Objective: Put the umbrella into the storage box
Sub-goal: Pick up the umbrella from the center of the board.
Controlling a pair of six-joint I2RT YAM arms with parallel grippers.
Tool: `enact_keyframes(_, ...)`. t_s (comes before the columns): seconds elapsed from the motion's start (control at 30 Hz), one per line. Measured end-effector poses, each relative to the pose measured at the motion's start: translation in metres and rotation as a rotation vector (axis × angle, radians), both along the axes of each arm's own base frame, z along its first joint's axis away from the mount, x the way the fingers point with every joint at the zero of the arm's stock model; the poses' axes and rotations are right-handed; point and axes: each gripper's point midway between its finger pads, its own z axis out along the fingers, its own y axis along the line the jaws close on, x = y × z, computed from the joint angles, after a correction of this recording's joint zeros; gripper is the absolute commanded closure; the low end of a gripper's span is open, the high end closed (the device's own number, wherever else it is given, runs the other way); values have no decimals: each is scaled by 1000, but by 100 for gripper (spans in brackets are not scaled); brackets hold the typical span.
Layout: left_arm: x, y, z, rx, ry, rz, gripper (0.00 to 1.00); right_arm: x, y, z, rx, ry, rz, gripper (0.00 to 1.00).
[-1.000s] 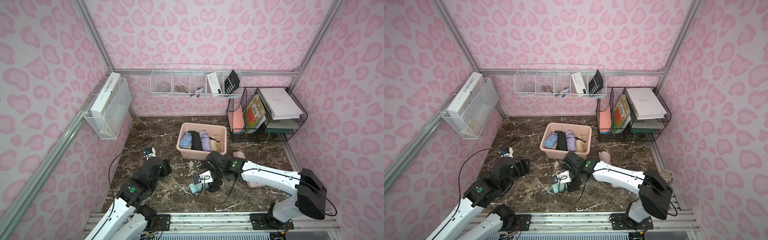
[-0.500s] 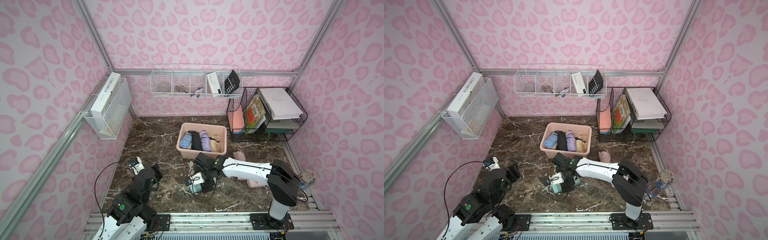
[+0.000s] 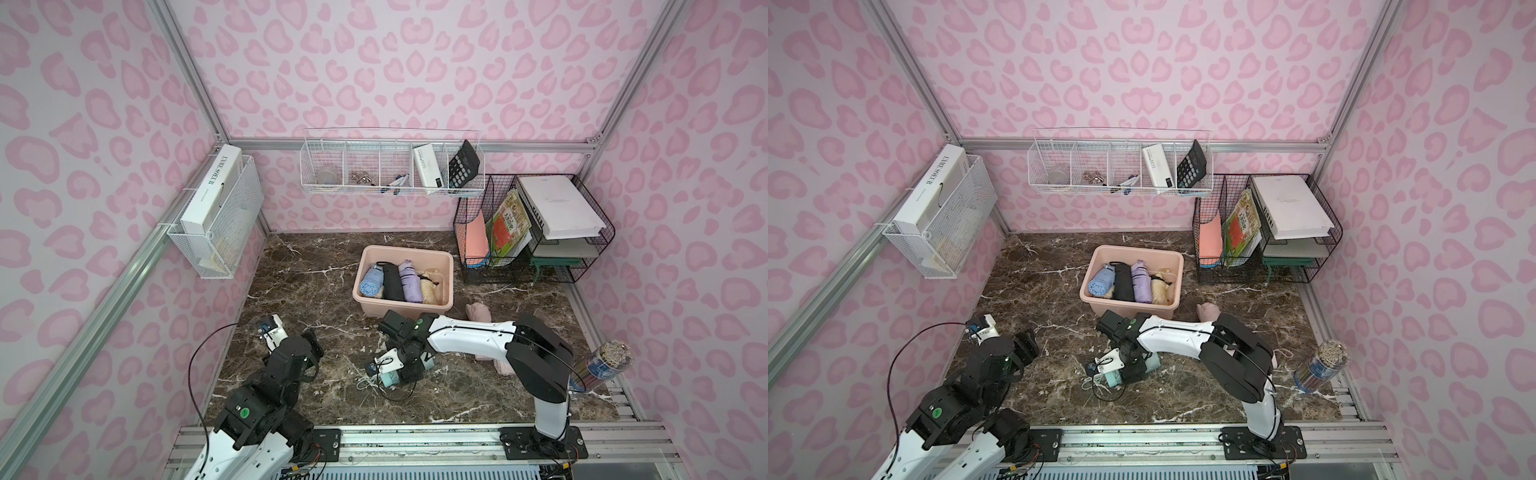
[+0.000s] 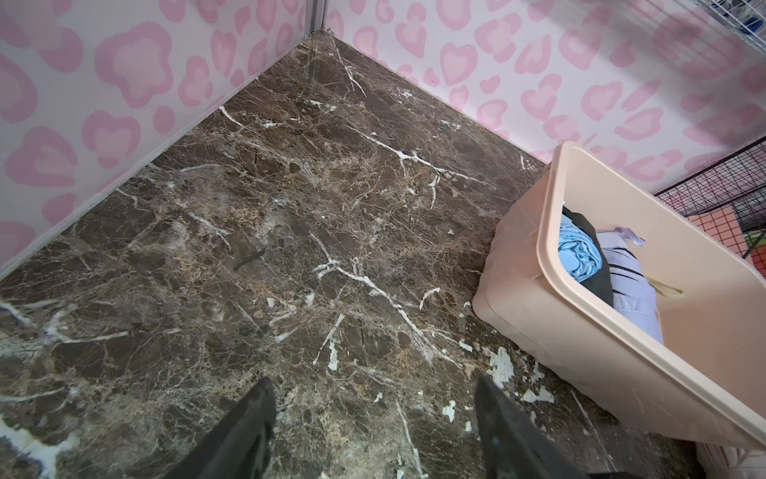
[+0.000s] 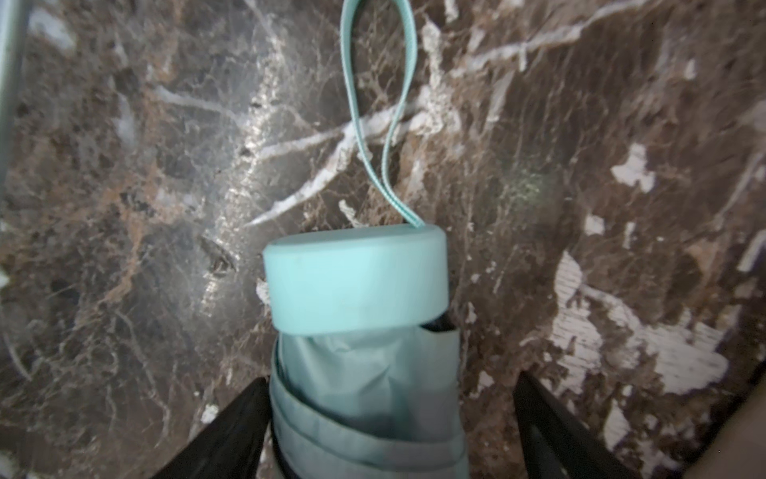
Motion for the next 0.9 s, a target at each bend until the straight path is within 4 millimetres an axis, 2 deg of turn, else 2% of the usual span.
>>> enact_keyframes(0.13, 1, 0, -1, 6, 9, 1, 24, -2, -6, -3, -31, -1, 0, 21)
enact_keyframes(0.3, 2, -1, -5, 10, 21, 3, 24, -3, -13, -12, -79, 16, -13, 34)
enact_keyframes(0.5, 3, -1, -4, 14, 22, 1, 24, 1, -13, -19, -116, 11, -37, 45)
enact_keyframes(0.63, 4, -2, -3, 23, 21, -5, 24, 2, -12, -18, -115, 10, -48, 51)
enact_keyframes(0.9, 5, -3, -4, 48, 36, -23, 24, -1, -8, -12, -88, -13, -49, 74)
